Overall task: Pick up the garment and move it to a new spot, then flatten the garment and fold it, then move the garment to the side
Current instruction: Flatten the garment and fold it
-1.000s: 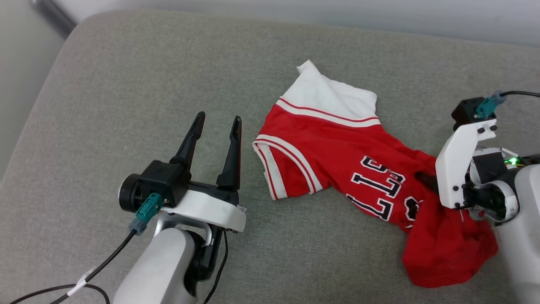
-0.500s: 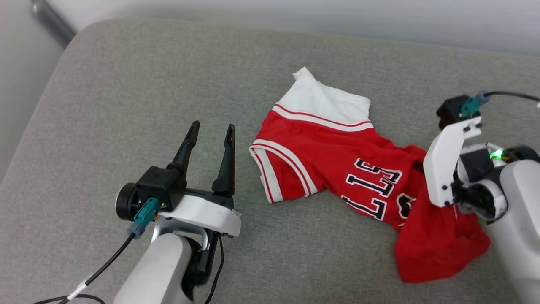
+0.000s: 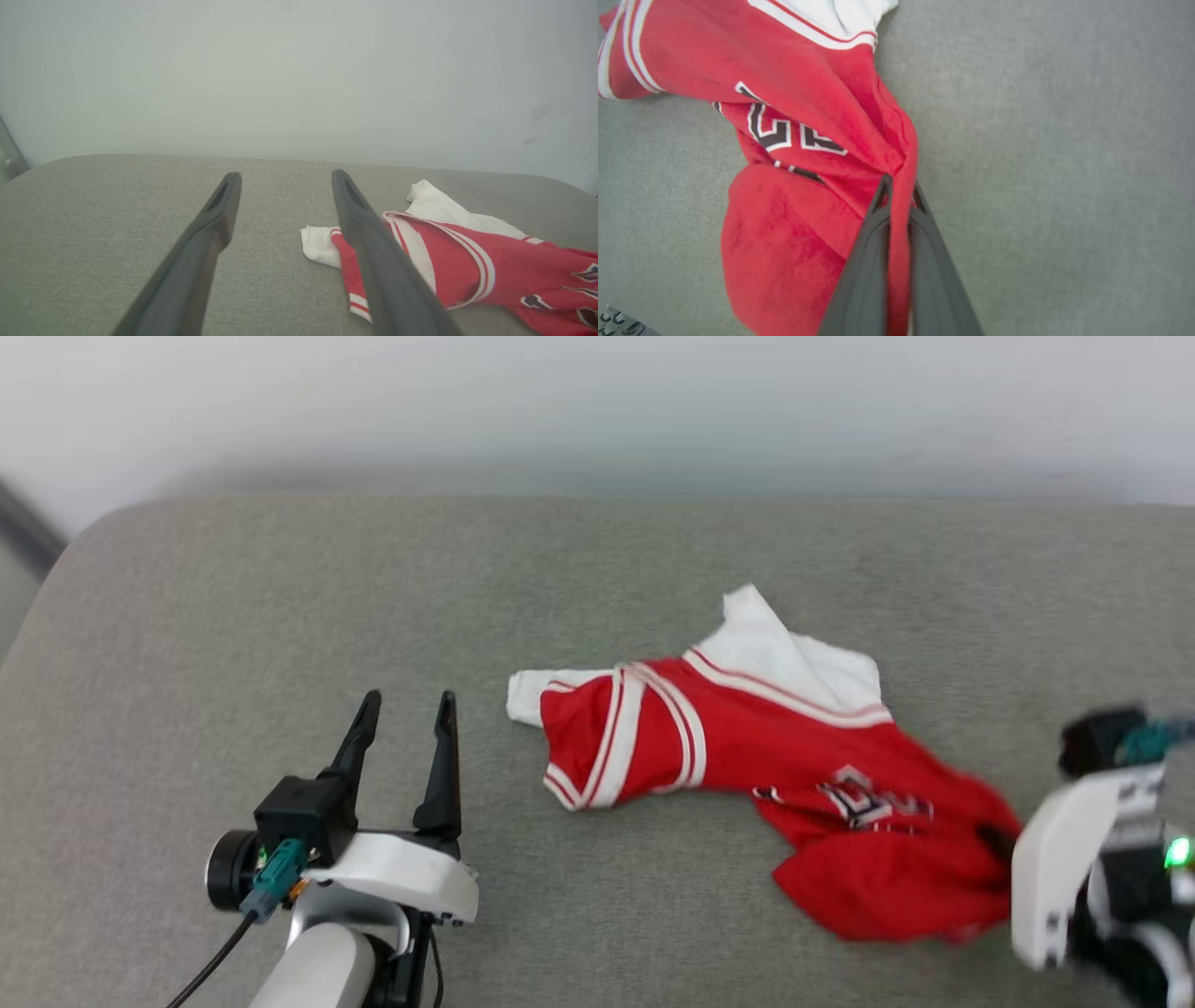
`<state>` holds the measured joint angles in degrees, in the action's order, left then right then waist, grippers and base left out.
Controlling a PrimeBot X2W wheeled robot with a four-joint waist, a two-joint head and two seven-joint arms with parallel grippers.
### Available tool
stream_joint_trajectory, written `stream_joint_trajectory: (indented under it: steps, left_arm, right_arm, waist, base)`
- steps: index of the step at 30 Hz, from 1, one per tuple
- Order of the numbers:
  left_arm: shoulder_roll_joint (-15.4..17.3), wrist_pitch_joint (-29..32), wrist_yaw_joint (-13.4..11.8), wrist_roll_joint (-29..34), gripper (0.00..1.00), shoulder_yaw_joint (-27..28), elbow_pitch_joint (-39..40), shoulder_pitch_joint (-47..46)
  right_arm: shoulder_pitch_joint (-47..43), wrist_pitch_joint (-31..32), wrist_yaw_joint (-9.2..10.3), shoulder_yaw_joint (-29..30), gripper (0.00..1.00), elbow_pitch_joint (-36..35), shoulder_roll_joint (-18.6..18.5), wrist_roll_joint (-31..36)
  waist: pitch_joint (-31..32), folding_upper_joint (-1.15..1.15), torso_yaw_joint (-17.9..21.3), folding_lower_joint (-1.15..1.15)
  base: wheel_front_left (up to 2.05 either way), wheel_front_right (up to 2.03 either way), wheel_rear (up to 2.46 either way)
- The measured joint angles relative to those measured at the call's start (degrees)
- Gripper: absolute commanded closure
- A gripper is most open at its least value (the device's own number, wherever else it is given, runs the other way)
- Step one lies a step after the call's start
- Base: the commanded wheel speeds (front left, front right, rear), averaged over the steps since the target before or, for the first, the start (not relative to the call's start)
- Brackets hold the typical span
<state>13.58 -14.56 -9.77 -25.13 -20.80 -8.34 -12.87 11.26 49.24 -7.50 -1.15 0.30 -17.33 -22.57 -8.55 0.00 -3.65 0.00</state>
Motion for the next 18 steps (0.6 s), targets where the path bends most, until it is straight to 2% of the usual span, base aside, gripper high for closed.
stream_joint_trajectory:
  steps: [4,9,10,11,12,16,17,18]
  left_arm:
    - [0.8,0.8,-0.9,-0.8,0.00,0.8,1.1,2.3]
    - [1.6,1.8,-1.7,-1.3,0.00,0.9,2.6,4.5]
    - [1.7,1.9,-1.8,-1.4,0.00,1.0,2.9,4.8]
    - [1.8,2.2,-1.9,-1.4,0.00,1.0,3.1,5.0]
    - [1.9,2.3,-1.9,-1.4,0.00,0.9,3.4,5.4]
    - [2.2,2.9,-2.4,-1.7,0.00,0.8,4.2,6.2]
    - [2.2,3.1,-2.8,-1.7,0.00,0.8,4.9,6.6]
    - [2.3,3.2,-2.8,-1.8,0.00,0.7,5.1,6.6]
  right_arm:
    - [-12.2,0.5,0.00,2.5,1.00,-3.1,5.2,1.3]
    - [-22.0,0.0,0.00,4.3,0.98,-2.3,10.7,1.9]
    - [-22.6,-0.9,0.00,4.2,0.56,-2.1,11.2,1.9]
    - [-23.0,-2.1,0.00,4.4,0.56,-2.0,11.5,1.7]
    - [-23.1,-3.5,0.00,4.5,0.00,-2.0,11.9,1.6]
    - [-22.7,-11.5,0.00,6.0,0.00,-3.2,12.7,2.0]
    - [-20.9,-17.9,0.00,7.4,0.00,-4.5,13.0,2.2]
    - [-20.3,-19.8,0.00,7.8,0.00,-4.5,13.2,2.3]
  waist:
    - [1.9,0.00,2.6,0.00]
    - [3.8,0.00,4.4,-0.01]
    - [4.0,0.00,4.5,-0.01]
    - [4.2,0.00,4.6,-0.01]
    - [4.4,0.00,4.6,-0.01]
    - [4.9,0.00,4.5,-0.01]
    - [4.9,0.00,4.3,-0.01]
    - [4.9,0.00,4.2,0.00]
  base:
    - [0.00,0.00,0.00]
    - [0.00,0.00,0.00]
    - [0.00,0.00,0.00]
    - [0.00,0.00,0.00]
    - [0.00,0.00,0.00]
    - [0.00,0.00,0.00]
    - [0.00,0.00,0.00]
    - [0.00,0.00,0.00]
